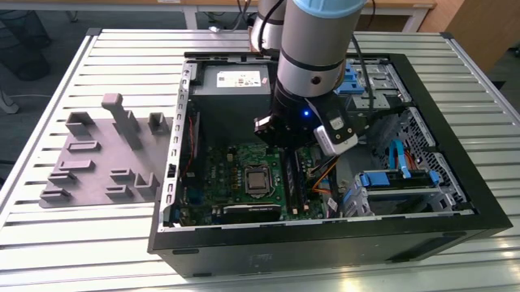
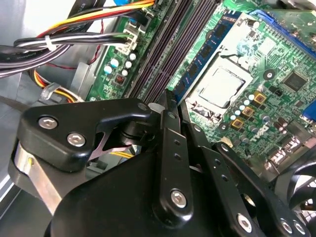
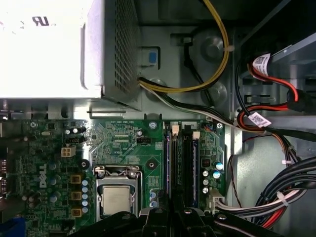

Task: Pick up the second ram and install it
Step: 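Insert the second ram into the second slot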

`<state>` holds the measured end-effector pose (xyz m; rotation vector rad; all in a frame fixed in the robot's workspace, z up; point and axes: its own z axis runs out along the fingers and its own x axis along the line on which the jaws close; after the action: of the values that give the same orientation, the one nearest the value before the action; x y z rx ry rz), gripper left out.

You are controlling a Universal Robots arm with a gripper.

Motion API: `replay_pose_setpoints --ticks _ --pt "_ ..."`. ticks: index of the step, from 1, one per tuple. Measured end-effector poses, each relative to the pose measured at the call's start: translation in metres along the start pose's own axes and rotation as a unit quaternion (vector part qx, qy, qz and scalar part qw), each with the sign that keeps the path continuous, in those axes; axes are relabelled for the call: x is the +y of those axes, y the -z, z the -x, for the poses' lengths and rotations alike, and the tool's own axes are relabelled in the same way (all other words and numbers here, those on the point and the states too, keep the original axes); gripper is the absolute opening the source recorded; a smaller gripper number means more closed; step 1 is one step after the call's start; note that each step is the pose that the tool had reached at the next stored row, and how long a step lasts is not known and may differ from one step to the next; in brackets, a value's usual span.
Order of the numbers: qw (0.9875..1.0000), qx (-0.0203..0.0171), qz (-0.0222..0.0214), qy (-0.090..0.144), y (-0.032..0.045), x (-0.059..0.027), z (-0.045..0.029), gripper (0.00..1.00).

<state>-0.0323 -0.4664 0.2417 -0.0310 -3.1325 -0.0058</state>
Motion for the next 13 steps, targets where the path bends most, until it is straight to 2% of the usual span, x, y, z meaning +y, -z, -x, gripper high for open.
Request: replay_pose_setpoints --ticks 7,13 --pt "1.0 0.0007 0.0002 0.0 -0.0069 -0.0023 0.0001 0.14" --pt "1.0 0.0016 0.0031 0.0 -0.0101 -0.0094 0.0004 0.14"
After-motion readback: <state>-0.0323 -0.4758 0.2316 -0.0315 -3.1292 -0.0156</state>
